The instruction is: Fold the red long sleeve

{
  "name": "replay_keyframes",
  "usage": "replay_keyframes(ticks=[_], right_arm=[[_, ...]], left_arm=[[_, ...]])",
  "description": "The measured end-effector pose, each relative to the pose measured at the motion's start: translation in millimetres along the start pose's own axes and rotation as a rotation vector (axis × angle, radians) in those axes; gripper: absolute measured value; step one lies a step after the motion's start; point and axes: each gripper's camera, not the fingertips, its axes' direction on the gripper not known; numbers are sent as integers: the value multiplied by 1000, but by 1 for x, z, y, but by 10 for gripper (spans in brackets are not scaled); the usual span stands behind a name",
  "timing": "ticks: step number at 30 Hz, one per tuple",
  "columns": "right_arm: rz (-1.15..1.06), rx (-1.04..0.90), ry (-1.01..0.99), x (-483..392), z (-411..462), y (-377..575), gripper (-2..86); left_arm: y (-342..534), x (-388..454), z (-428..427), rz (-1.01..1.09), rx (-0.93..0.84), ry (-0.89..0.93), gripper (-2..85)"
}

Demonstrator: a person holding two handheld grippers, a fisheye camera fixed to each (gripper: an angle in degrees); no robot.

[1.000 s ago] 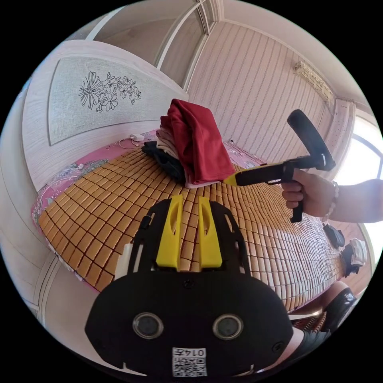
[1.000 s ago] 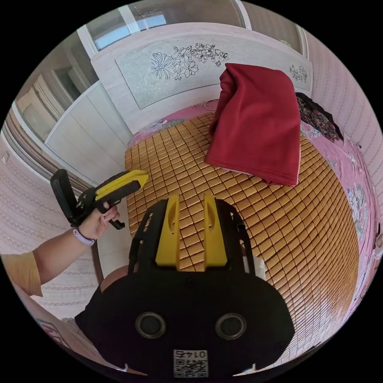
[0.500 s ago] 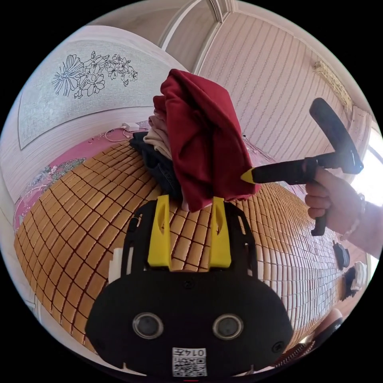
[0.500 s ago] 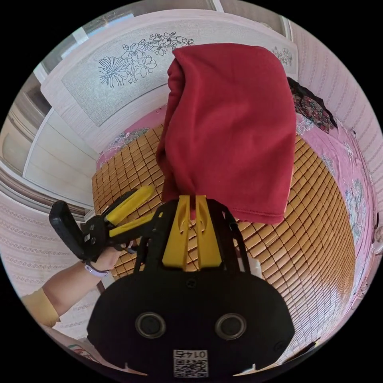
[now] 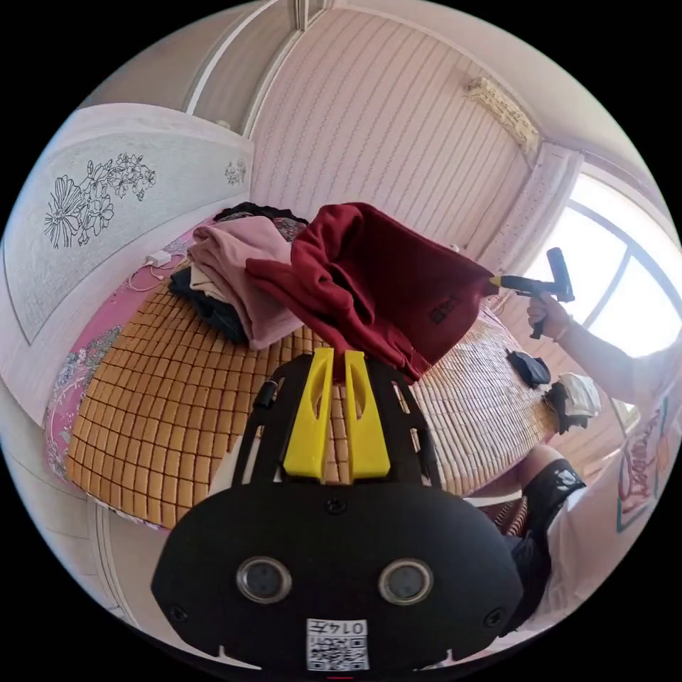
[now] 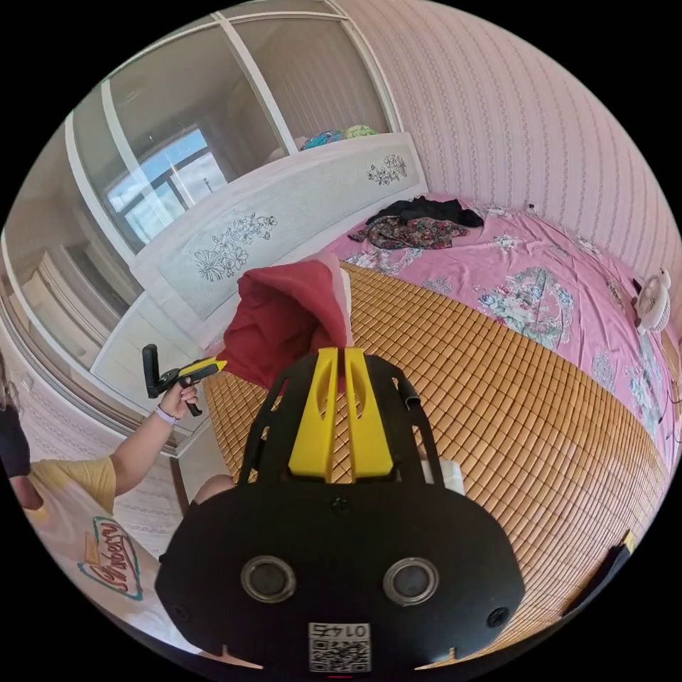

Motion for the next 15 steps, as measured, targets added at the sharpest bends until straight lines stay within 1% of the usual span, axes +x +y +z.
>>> replay_keyframes(ticks=[2, 4, 5, 7, 9, 11, 15], right_arm=[[-5, -26, 42, -1, -25, 49, -1], [14, -171, 140, 1, -33, 126, 3], [36, -220, 148, 3, -31, 146, 4], [167, -393, 202, 13, -20, 228, 11], [263, -440, 267, 14, -24, 275, 18], [322, -418, 305, 12, -39, 307, 27], [418, -278, 276, 19, -83, 347, 68]], left_arm=[[53, 30, -21, -19, -71, 136, 9], [96, 49, -16, -98, -149, 192, 9], [122, 62, -7, -148, -228, 193, 9], [152, 83, 4, -201, -317, 199, 10], [166, 104, 0, -205, -312, 209, 10], [169, 121, -14, -189, -281, 179, 9], [172, 131, -27, -235, -264, 159, 9]])
